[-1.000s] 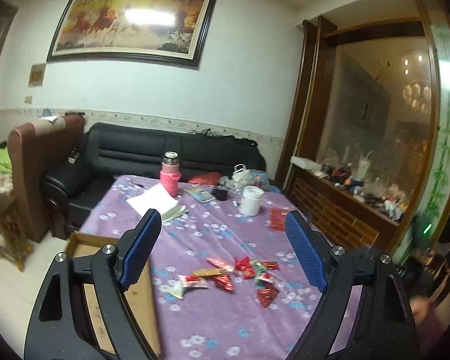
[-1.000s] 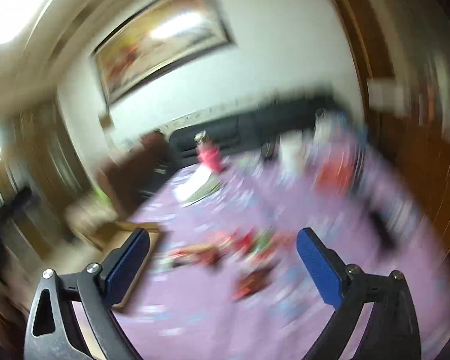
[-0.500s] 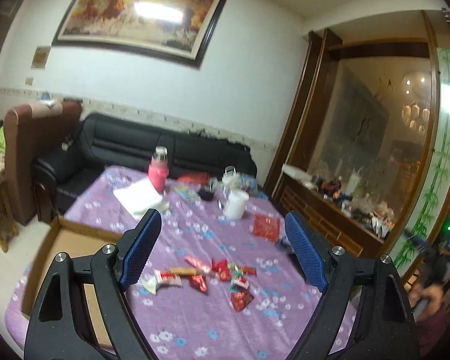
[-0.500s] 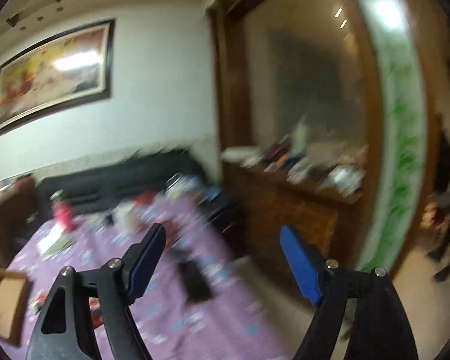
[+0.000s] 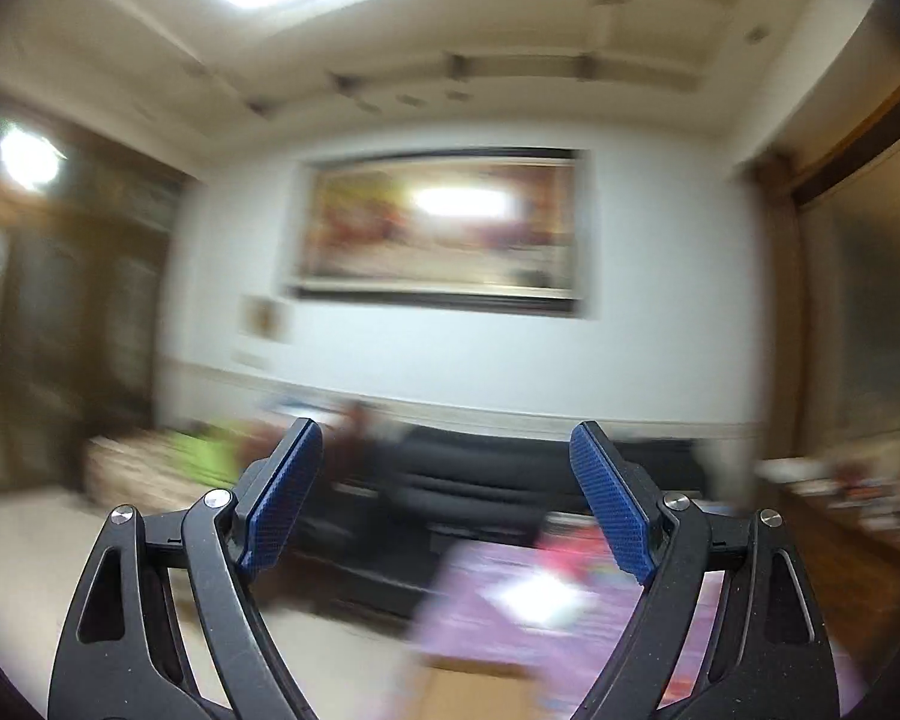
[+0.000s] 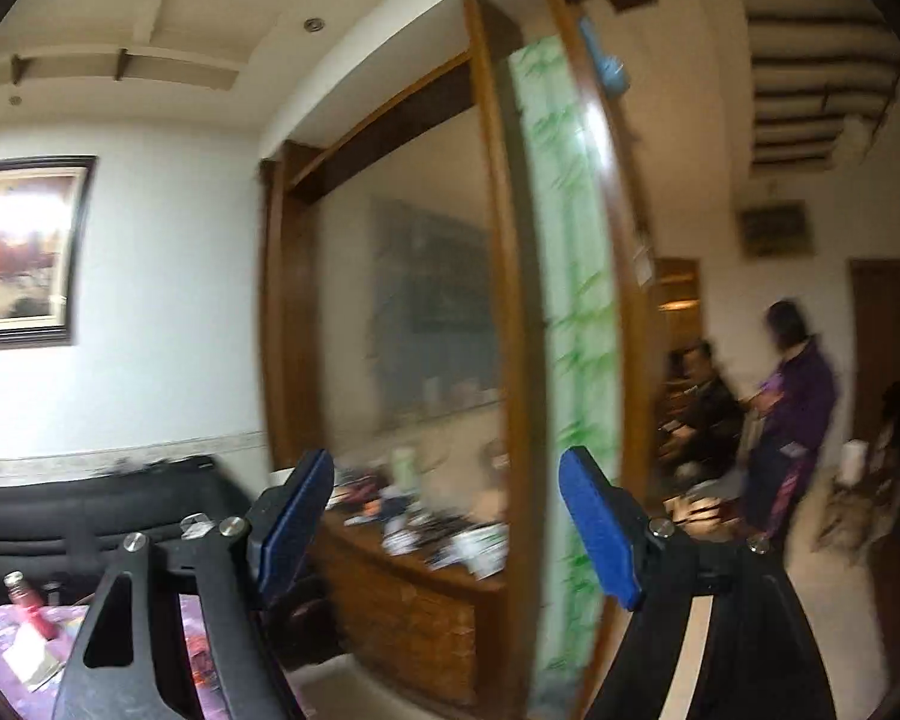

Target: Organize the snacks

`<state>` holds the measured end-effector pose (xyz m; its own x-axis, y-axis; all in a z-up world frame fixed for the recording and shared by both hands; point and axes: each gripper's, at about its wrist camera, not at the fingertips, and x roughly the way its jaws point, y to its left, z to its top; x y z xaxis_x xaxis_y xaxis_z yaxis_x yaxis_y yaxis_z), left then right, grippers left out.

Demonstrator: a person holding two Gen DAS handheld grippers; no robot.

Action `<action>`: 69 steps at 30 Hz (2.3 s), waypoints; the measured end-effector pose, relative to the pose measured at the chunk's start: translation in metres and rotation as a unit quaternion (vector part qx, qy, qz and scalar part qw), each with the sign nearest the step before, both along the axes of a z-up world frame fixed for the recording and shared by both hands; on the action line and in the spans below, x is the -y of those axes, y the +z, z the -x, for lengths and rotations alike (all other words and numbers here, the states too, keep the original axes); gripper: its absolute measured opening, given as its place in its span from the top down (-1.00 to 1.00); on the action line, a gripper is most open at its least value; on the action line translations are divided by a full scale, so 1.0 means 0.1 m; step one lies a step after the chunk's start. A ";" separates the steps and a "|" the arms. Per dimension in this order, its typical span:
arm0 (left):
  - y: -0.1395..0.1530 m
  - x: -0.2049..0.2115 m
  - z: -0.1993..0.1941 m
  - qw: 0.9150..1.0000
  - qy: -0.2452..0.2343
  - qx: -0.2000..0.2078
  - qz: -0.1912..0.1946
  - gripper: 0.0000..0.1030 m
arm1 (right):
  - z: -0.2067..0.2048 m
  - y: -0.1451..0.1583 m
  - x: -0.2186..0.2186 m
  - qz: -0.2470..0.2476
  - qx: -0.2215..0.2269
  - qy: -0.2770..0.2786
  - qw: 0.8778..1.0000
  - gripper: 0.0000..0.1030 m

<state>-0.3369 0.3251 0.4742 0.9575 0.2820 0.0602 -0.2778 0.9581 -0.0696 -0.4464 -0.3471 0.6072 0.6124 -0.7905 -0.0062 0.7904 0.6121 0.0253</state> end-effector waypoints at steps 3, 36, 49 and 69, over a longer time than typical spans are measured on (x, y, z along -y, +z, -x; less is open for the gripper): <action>0.47 -0.62 0.10 0.982 0.187 -0.010 -0.034 -0.67 | 0.07 0.36 0.01 0.016 -0.006 -0.060 0.998 -0.55; -2.34 -0.71 -0.46 0.969 -0.083 -0.141 0.185 -0.67 | -2.01 -3.10 -1.44 -0.028 -0.225 0.353 0.908 -0.76; -3.68 1.76 -1.90 0.918 -0.200 -0.338 0.061 -0.67 | -3.21 -5.07 -2.29 -0.092 -0.348 0.479 0.801 -0.77; -3.55 1.80 -2.35 0.895 -0.265 -0.357 0.051 -0.67 | -2.61 -4.65 -1.36 -0.173 -0.256 0.455 0.835 -0.77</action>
